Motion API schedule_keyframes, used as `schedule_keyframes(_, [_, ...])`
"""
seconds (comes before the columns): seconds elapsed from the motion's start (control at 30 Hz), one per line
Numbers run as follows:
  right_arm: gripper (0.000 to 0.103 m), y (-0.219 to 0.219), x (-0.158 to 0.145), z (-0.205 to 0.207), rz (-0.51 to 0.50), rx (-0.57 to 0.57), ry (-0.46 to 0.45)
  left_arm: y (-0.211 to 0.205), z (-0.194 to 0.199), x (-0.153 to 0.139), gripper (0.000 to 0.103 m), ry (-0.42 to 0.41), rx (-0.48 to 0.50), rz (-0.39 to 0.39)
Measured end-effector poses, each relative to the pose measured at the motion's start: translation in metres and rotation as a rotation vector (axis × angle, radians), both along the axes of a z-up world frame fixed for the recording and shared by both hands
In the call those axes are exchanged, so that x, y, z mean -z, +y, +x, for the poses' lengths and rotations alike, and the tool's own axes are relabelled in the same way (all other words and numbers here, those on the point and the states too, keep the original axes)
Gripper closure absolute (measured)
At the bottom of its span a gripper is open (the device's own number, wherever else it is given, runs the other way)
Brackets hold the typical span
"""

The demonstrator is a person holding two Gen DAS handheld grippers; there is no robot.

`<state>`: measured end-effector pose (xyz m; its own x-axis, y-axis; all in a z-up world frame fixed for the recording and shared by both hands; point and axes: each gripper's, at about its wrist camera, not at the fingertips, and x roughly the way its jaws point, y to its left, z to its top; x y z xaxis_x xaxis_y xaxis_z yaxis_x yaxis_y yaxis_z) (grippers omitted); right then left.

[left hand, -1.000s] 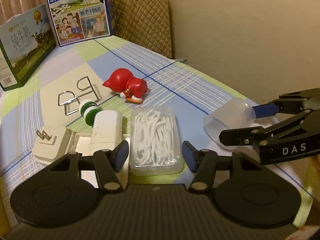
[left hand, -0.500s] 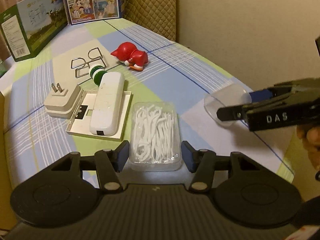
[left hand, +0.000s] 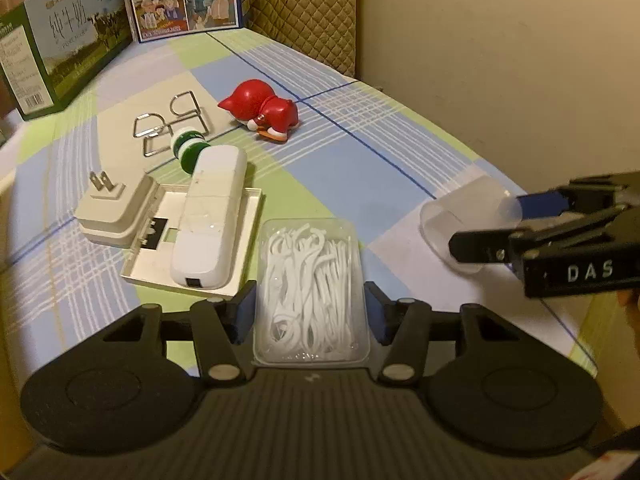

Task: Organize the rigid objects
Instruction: 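Carry the cup and floss box into the cardboard box and release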

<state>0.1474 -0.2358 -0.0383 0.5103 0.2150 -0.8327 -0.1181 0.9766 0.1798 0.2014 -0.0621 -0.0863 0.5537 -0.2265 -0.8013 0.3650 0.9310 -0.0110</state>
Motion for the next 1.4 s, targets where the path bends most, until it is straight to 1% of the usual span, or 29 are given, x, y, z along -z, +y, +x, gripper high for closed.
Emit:
schedule_keyframes(0.23, [0.034,0.006,-0.025,-0.004,-0.002,-0.015,-0.041,0.008,-0.007,-0.025,0.053,-0.034,-0.016,-0.021])
schedule_keyframes(0.37, [0.034,0.018,-0.052,-0.006,0.006,-0.044,-0.08,0.023,-0.014,-0.053,0.053,-0.069,-0.048,-0.05])
schedule_keyframes(0.47, [0.034,0.034,-0.076,-0.007,0.024,-0.072,-0.12,0.041,-0.023,-0.08,0.053,-0.108,-0.075,-0.05])
schedule_keyframes(0.53, [0.034,0.049,-0.091,-0.008,0.051,-0.097,-0.144,0.058,-0.03,-0.099,0.053,-0.135,-0.101,-0.047])
schedule_keyframes(0.63, [0.034,0.084,-0.111,-0.009,0.091,-0.166,-0.174,0.09,-0.045,-0.127,0.053,-0.178,-0.141,-0.026])
schedule_keyframes(0.77, [0.034,0.139,-0.124,-0.007,0.138,-0.272,-0.184,0.143,-0.067,-0.159,0.053,-0.226,-0.219,0.025])
schedule_keyframes(0.83, [0.034,0.169,-0.128,-0.006,0.155,-0.322,-0.193,0.171,-0.078,-0.168,0.053,-0.236,-0.256,0.051])
schedule_keyframes(0.93, [0.034,0.215,-0.134,-0.004,0.175,-0.395,-0.205,0.218,-0.096,-0.174,0.053,-0.236,-0.326,0.091])
schedule_keyframes(1.0, [0.034,0.241,-0.131,-0.001,0.179,-0.434,-0.206,0.248,-0.106,-0.175,0.053,-0.233,-0.378,0.11])
schedule_keyframes(1.17, [0.034,0.303,-0.124,0.0,0.175,-0.525,-0.198,0.306,-0.126,-0.165,0.053,-0.212,-0.471,0.126])
schedule_keyframes(1.3, [0.034,0.341,-0.109,0.003,0.169,-0.574,-0.177,0.329,-0.131,-0.151,0.052,-0.192,-0.495,0.104])
schedule_keyframes(1.4, [0.034,0.361,-0.096,0.005,0.147,-0.597,-0.173,0.338,-0.131,-0.141,0.052,-0.182,-0.495,0.088])
